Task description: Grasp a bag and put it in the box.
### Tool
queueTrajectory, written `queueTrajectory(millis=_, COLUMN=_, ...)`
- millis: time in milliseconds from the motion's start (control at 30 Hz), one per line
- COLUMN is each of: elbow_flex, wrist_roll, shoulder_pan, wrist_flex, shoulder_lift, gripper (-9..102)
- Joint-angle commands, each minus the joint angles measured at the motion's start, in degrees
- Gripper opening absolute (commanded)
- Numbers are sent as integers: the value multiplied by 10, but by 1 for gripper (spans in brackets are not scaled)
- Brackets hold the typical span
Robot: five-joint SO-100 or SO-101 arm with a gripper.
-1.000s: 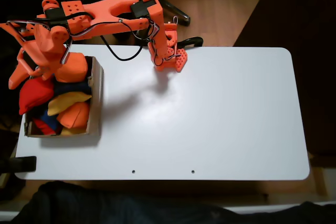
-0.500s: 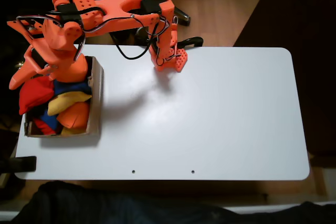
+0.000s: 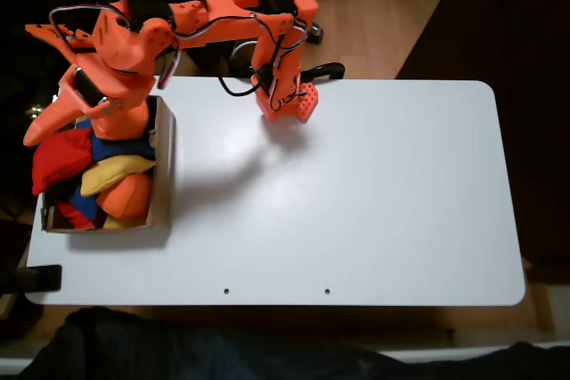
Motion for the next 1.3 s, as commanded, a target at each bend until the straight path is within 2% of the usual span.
queueTrajectory(millis=0, elbow_flex=11, wrist_roll=6, shoulder_pan=-13, wrist_flex=4, shoulder_lift=47, gripper=76)
queueTrajectory(millis=233, elbow_flex=37, wrist_roll=11, shoulder_pan=-62, wrist_flex=15, shoulder_lift=105, gripper=76)
queueTrajectory(millis=400, elbow_flex=54, wrist_roll=-25, shoulder_pan=-110, wrist_flex=25, shoulder_lift=152, gripper=76)
queueTrajectory(millis=1067, elbow_flex=56, wrist_roll=63, shoulder_pan=-253, wrist_flex=57, shoulder_lift=301, gripper=76)
queueTrajectory(millis=1267, elbow_flex=52, wrist_roll=82, shoulder_pan=-308, wrist_flex=65, shoulder_lift=340, gripper=72)
